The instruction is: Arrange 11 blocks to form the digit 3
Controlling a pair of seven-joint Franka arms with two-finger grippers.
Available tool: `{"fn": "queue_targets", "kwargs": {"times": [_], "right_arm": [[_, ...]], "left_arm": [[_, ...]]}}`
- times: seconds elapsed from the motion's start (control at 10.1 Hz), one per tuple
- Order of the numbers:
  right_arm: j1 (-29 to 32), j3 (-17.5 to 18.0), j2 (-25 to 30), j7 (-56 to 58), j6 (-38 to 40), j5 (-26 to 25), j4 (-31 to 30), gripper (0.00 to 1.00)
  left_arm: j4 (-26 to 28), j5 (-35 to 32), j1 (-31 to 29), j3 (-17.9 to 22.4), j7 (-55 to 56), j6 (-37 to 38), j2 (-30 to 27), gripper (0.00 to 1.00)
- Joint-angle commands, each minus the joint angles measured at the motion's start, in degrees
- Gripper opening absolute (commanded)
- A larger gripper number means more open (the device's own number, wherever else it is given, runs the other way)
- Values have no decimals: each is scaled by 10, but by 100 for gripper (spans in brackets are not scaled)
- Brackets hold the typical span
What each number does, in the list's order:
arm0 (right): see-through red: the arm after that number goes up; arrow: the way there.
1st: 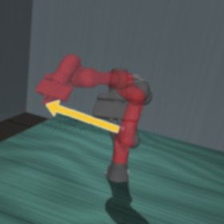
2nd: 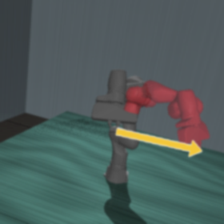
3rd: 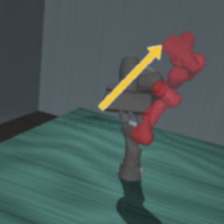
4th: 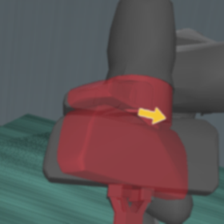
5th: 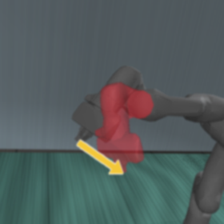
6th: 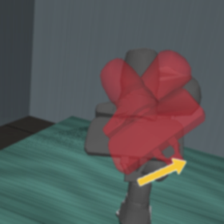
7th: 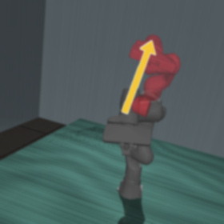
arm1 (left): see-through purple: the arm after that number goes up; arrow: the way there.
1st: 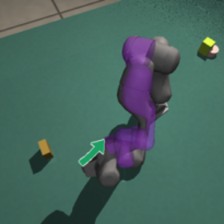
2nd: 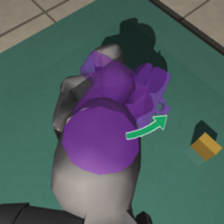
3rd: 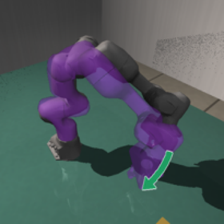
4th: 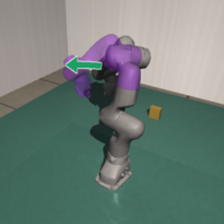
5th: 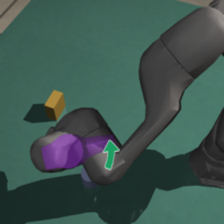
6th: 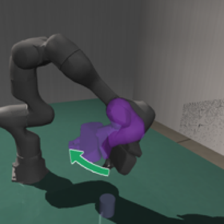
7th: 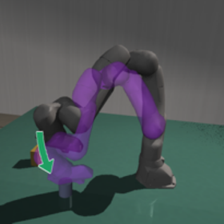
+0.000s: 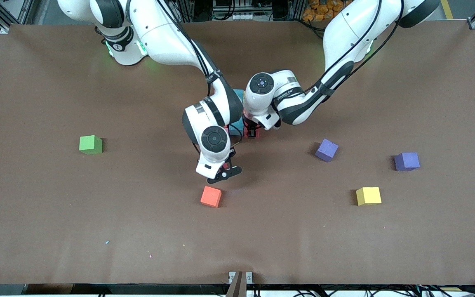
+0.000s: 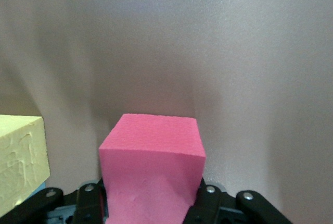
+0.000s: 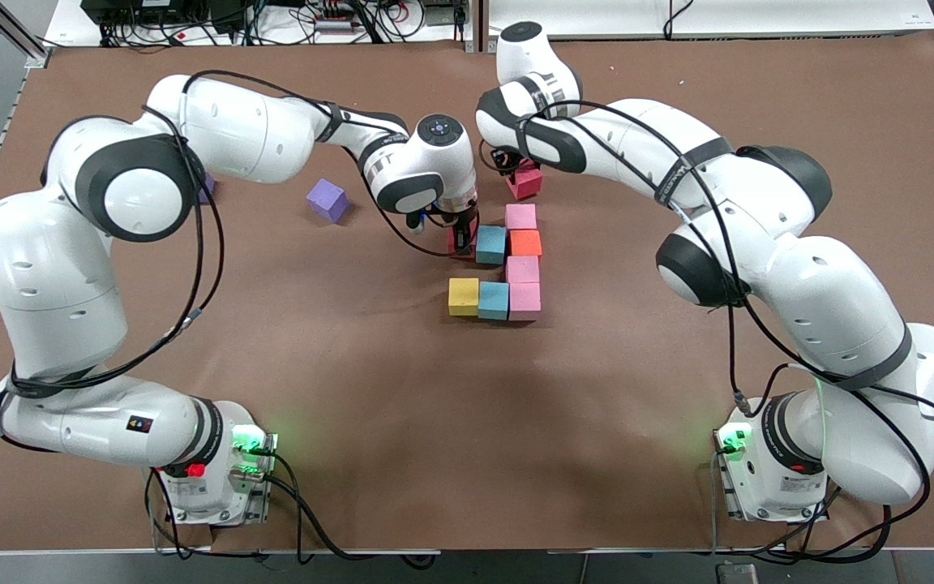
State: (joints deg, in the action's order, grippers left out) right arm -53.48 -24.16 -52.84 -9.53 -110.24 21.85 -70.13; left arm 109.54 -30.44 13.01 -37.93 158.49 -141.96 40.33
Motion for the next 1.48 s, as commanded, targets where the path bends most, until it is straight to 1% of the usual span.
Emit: {"fn": "queue_targets", "kwargs": {"times": [0.0,0.1,0.3,0.49,0.59,0.79,0.99,1.38], "right_arm": [[-6,3,29,-85,8,8,-16,0],[-8,3,34,-97,9,10,-18,0],[-10,1,62,-107,-17,11,-61,0],[-28,0,113,-107,-107,11,-164,0],[-32,0,123,-108,-116,11,-183,0],[-44,-1,129,-151,-120,10,-188,0],[-51,-2,129,-155,-141,10,-202,0],[-59,-2,123,-177,-146,5,-204,0]], "left_arm": [[1,-29,11,4,75,-6,-3,93],[1,-38,14,4,74,-6,-3,100],[1,-39,13,4,74,-5,-4,100],[1,-39,13,4,74,-5,-7,100],[1,-39,13,4,74,-3,-10,100],[5,-40,9,3,71,0,-30,100],[8,-40,4,0,62,19,-53,100],[7,-36,-4,-3,28,41,-86,100]]}}
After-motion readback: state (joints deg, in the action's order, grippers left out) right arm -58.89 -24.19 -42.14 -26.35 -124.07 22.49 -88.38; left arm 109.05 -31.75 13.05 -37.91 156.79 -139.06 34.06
